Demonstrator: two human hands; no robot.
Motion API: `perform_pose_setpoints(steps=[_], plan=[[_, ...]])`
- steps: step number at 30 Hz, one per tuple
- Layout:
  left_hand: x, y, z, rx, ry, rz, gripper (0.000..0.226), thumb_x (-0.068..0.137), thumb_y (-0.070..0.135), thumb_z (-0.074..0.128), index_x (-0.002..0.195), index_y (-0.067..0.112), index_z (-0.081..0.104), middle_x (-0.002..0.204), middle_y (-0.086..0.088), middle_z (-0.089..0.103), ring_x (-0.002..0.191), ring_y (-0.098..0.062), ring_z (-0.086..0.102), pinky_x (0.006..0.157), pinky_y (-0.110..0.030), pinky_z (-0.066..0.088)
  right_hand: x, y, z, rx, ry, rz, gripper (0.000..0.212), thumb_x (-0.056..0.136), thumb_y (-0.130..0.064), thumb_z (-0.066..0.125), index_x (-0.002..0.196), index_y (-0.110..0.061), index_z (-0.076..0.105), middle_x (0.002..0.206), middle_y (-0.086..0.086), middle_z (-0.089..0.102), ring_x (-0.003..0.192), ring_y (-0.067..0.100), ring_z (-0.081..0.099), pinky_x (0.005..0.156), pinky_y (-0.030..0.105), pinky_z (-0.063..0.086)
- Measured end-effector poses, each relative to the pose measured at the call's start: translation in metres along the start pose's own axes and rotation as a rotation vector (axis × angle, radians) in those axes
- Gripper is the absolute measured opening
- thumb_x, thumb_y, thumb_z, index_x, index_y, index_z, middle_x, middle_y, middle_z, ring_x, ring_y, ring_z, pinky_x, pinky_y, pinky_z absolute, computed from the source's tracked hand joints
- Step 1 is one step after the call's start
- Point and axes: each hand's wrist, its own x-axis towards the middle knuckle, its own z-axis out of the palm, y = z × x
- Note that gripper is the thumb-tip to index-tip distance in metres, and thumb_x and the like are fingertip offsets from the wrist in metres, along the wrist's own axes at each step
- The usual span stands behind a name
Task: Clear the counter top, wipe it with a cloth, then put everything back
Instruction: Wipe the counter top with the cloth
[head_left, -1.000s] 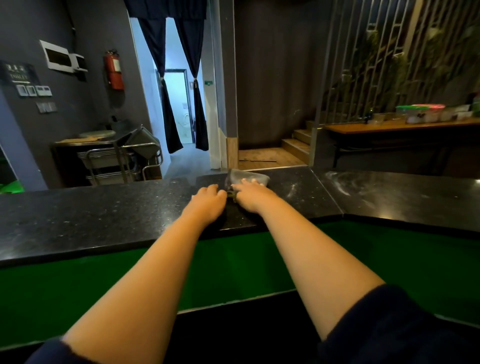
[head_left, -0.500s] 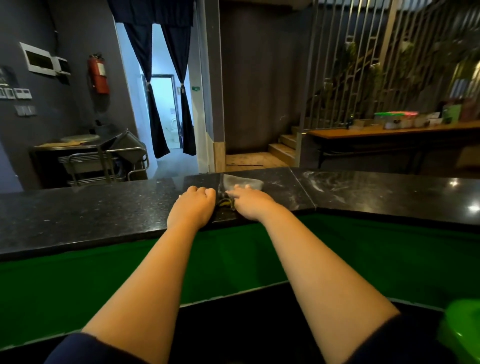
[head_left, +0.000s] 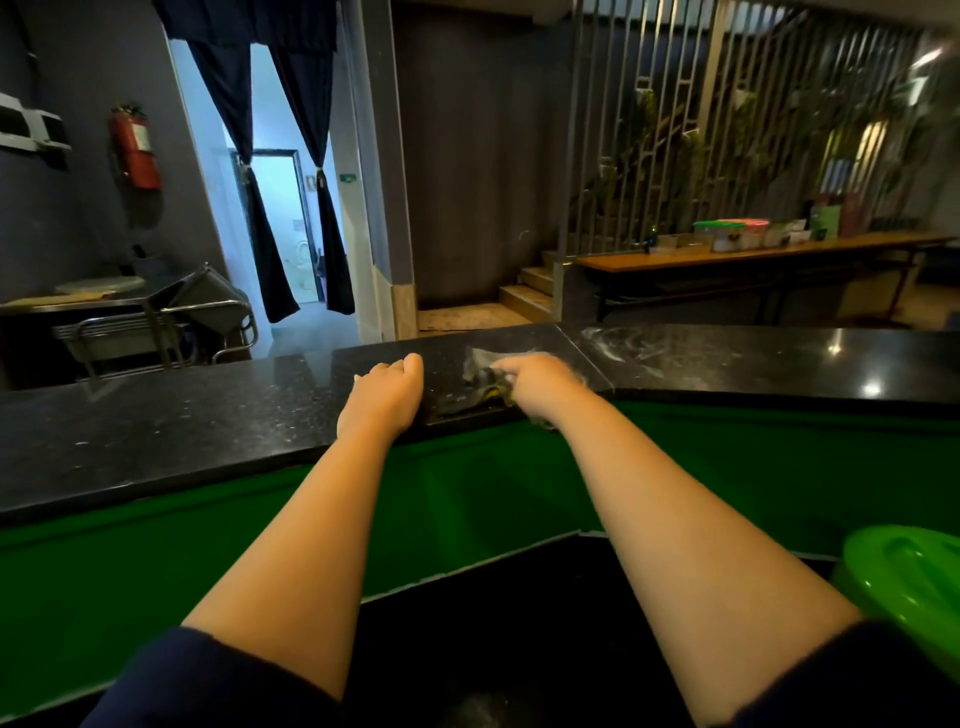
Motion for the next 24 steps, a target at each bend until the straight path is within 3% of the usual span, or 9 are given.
perform_pose_setpoints(steps=[4,9,12,14,16,20,24], plan=[[-0.001,0.0,-0.001,-0.06,0.013,0.0,0.009,0.095,0.001,0.042,0.099,0.007,0.036,0.11,-0.025,0.054,0.1,-0.039,0.05,0.097,-0.059,0.039,-0.012,-0.039,0.016,-0.008,-0.135,-0.06,0.05,0.098,-0.007,0.037,0.145,-0.024,0.041,0.148,0.011,0.04,0.129,0.031,0.044,0.102,0.036,0.037],[-0.001,0.0,-0.001,-0.106,0.001,-0.009,0.012,0.096,0.006,0.043,0.106,0.006,0.038,0.111,-0.022,0.054,0.103,-0.036,0.05,0.1,-0.053,0.038,-0.03,0.001,0.017,0.046,-0.013,-0.27,0.043,0.101,-0.013,0.036,0.131,-0.036,0.056,0.141,0.003,0.052,0.122,0.027,0.052,0.09,0.031,0.042],[0.002,-0.002,0.004,-0.069,-0.002,-0.002,0.01,0.094,0.006,0.044,0.097,0.008,0.035,0.104,-0.02,0.054,0.099,-0.035,0.05,0.103,-0.056,0.036,-0.018,0.031,0.004,0.033,0.114,-0.142,0.052,0.097,-0.002,0.034,0.13,-0.034,0.057,0.139,0.009,0.053,0.116,0.032,0.055,0.086,0.034,0.046],[0.003,-0.002,0.007,-0.044,-0.001,0.0,0.016,0.094,0.006,0.043,0.089,0.011,0.029,0.099,-0.02,0.053,0.097,-0.035,0.049,0.103,-0.057,0.037,-0.008,0.037,-0.001,0.003,0.122,-0.008,0.063,0.094,0.007,0.028,0.138,-0.033,0.05,0.144,0.009,0.047,0.118,0.035,0.053,0.081,0.035,0.043],[0.006,-0.003,0.01,-0.059,0.017,-0.01,0.017,0.095,0.008,0.041,0.085,0.012,0.028,0.096,-0.019,0.052,0.096,-0.034,0.048,0.099,-0.059,0.039,-0.008,0.035,0.003,0.026,0.151,0.007,0.064,0.093,0.008,0.027,0.138,-0.031,0.05,0.144,0.008,0.047,0.118,0.035,0.052,0.083,0.037,0.043],[0.007,0.0,0.01,-0.097,-0.017,-0.06,0.014,0.096,0.012,0.033,0.083,0.012,0.029,0.103,-0.022,0.053,0.1,-0.037,0.046,0.1,-0.06,0.036,-0.038,0.043,0.013,0.15,0.281,-0.288,0.04,0.091,0.003,0.039,0.104,-0.021,0.069,0.115,0.003,0.064,0.105,0.027,0.057,0.083,0.036,0.045],[0.014,0.007,0.013,-0.132,-0.051,-0.158,0.017,0.097,0.016,0.04,0.108,0.003,0.042,0.125,-0.023,0.051,0.114,-0.039,0.046,0.103,-0.06,0.035,-0.049,0.07,-0.02,0.326,0.083,-0.301,0.039,0.095,-0.004,0.039,0.095,-0.028,0.069,0.106,-0.003,0.067,0.097,0.023,0.06,0.083,0.036,0.048]])
